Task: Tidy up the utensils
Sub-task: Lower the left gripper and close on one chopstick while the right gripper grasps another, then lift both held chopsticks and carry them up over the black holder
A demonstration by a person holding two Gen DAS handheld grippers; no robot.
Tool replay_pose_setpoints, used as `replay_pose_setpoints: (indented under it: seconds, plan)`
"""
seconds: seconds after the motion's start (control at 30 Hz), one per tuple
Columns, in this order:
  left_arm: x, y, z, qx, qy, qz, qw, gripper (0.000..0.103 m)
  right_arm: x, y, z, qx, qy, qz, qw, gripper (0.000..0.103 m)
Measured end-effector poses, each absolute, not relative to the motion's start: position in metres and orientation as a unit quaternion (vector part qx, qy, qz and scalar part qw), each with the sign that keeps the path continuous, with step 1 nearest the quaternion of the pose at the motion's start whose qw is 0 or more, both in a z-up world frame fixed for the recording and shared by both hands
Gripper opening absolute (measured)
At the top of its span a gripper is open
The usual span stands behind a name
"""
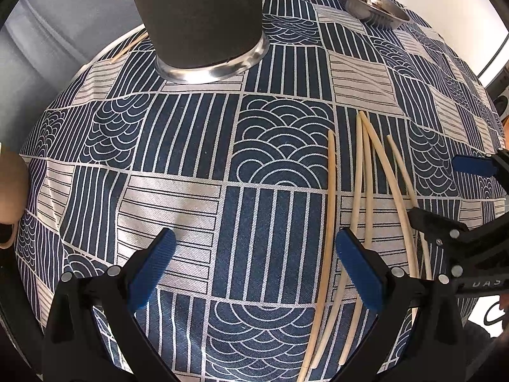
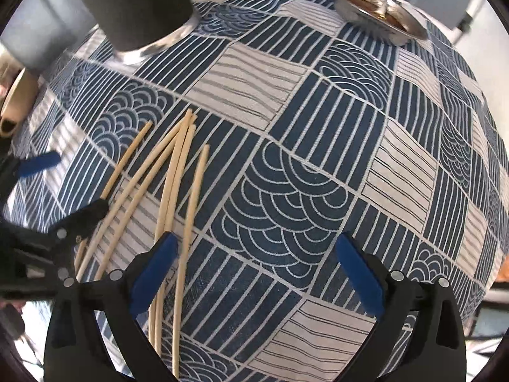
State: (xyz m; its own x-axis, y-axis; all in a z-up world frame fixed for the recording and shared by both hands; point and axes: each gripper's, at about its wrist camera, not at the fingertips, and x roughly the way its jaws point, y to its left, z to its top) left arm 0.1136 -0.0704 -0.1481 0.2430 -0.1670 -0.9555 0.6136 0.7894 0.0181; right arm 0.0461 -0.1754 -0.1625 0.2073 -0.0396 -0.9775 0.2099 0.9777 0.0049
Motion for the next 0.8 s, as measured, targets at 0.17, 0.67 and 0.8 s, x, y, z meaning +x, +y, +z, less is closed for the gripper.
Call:
replay_pose_setpoints:
  seconds: [0.17,0.67,0.8]
  plan:
    - [0.118,-0.066,-0.147,0.208,0.582,-0.251,0.745,0.098,0.040,-0.186,-0.160,0.060,0.637,-0.073,0.765,0.093]
    - [0.111,-0.019,-0.132,0.132,0.599,-0.294,0.733,0.005,0.033,-0.217,-0.144,0.098,0.647,0.004,0.756,0.004]
    - [0.097,-0.001,-0.133,0.088,0.619,-0.306,0.718,0.005,0.033,-0.227,-0.141,0.134,0.648,0.026,0.749,0.004]
